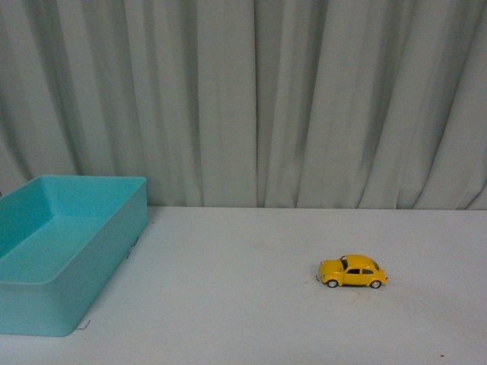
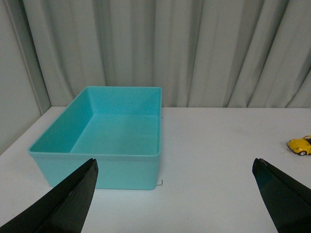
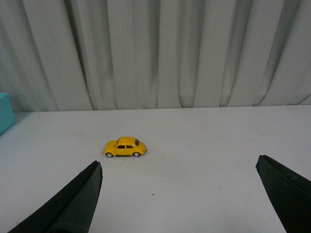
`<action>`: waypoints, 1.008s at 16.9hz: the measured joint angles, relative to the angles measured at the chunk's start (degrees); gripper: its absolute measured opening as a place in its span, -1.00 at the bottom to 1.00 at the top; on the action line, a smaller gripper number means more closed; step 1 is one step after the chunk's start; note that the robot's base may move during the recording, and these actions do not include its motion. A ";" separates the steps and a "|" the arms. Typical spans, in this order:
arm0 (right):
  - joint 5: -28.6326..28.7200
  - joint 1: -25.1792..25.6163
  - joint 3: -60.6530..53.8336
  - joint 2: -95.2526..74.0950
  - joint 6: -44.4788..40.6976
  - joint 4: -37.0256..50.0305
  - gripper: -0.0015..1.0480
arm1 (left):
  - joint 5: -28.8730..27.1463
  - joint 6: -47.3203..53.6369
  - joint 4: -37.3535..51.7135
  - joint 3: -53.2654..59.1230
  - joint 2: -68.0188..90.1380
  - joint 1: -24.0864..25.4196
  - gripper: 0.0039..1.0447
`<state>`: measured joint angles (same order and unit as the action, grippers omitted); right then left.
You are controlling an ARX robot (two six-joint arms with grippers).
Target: Wind up and store yellow beetle toy
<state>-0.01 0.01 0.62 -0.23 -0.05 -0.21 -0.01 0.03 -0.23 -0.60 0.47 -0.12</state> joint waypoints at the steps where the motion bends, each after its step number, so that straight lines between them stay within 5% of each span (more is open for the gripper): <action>1: 0.00 0.00 0.00 0.00 0.00 0.00 0.87 | 0.00 0.00 0.00 0.00 0.00 0.00 0.88; 17: 0.00 0.00 0.00 0.00 0.00 -0.11 0.87 | 0.00 0.00 -0.09 0.00 0.00 0.00 0.88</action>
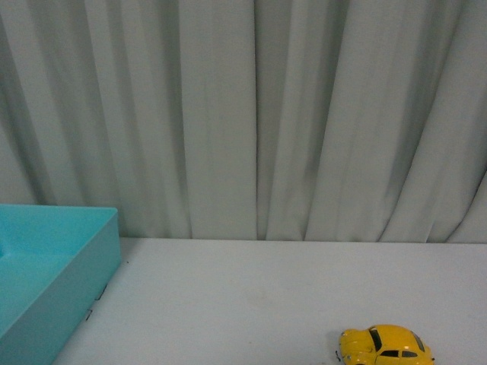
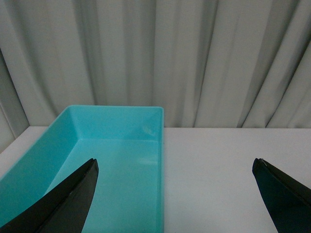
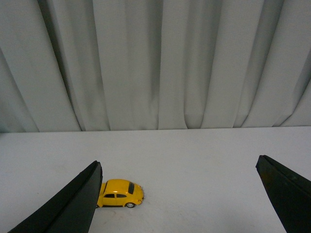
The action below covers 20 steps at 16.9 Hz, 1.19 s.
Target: Wind up and store yellow beetle toy
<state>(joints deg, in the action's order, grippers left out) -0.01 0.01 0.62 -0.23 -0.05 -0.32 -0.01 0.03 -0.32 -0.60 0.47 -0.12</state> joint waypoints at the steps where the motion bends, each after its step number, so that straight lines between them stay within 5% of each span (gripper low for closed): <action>1: 0.00 0.00 0.00 0.00 0.00 0.11 0.87 | 0.00 0.00 0.07 0.00 0.00 0.00 0.88; 11: 0.17 0.09 0.04 -0.09 0.28 -0.39 0.87 | 0.00 0.00 0.09 0.00 0.00 0.00 0.88; 12: 5.14 4.15 0.39 -3.91 4.35 0.13 0.87 | 0.00 0.00 0.09 0.00 0.00 0.00 0.88; 16: 22.88 30.62 3.21 -37.51 7.45 31.98 0.87 | 0.00 0.00 0.09 0.00 0.00 0.00 0.88; 20: 26.91 31.69 14.88 -68.54 2.14 53.83 0.87 | 0.00 0.00 0.09 0.00 0.00 0.00 0.88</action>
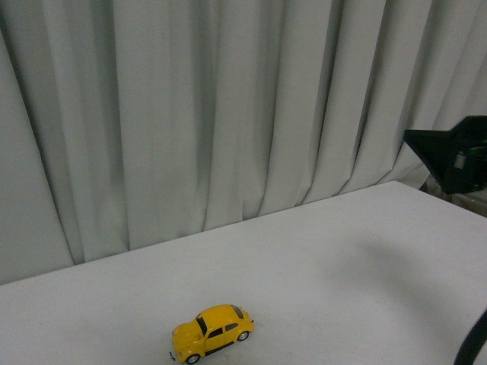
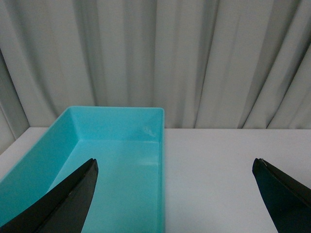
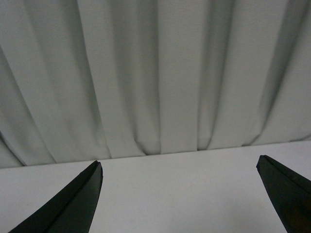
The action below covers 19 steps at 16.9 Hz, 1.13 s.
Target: Wind up and store yellow beetle toy
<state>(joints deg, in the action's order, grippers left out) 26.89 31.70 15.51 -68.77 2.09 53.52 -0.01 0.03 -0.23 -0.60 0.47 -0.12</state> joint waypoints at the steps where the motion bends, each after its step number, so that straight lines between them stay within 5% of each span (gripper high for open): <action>1: 0.57 -2.27 5.01 -7.23 -2.29 1.49 0.87 | -0.02 0.00 0.00 0.00 0.00 0.00 0.88; 4: 7.15 -11.96 22.71 -25.64 -13.00 -5.35 0.87 | 0.00 0.00 0.00 0.00 0.00 0.00 0.88; 7: 22.25 -19.91 35.56 -33.31 -32.50 -28.04 0.87 | 0.00 0.00 0.00 0.00 0.00 0.00 0.88; 9: 26.27 -20.52 42.75 -39.23 -48.92 -47.43 0.87 | 0.00 0.00 0.00 0.00 0.00 0.00 0.88; 13: 25.46 -21.81 57.00 -51.23 -77.55 -75.43 0.87 | 0.00 0.00 0.00 0.00 0.00 0.00 0.88; 19: 20.63 -26.86 64.87 -61.24 -96.19 -88.21 0.87 | -0.02 0.00 0.00 0.02 0.00 0.00 0.88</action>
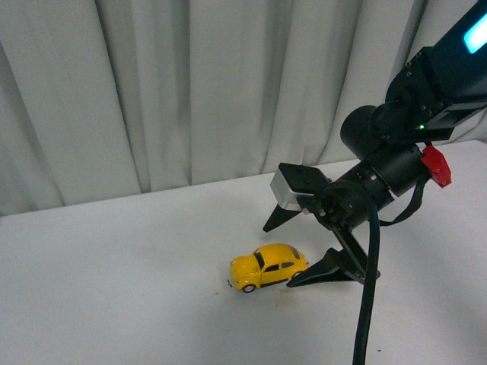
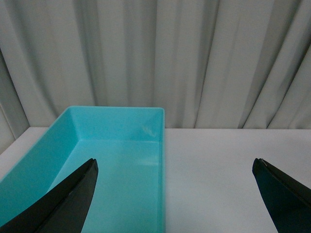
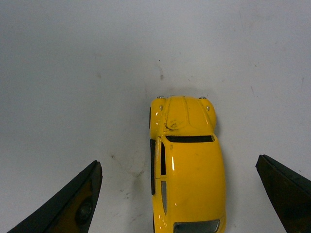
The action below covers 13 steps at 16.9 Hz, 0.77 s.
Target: Wind up and store yellow beetle toy
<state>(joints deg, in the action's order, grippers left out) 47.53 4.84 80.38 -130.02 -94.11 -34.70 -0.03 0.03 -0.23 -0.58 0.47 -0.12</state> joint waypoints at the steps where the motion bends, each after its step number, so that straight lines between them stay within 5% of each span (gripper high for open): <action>1: -0.76 -0.11 1.79 -0.90 -1.64 -2.29 0.87 | 0.02 0.00 0.00 -0.02 0.00 0.00 0.88; 13: -5.53 -2.23 7.08 -5.92 -4.96 -3.96 0.74 | 0.00 0.00 0.00 -0.02 0.00 0.00 0.88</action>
<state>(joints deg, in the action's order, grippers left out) 42.00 2.61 87.46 -135.94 -99.07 -38.65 -0.03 0.03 -0.23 -0.60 0.47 -0.12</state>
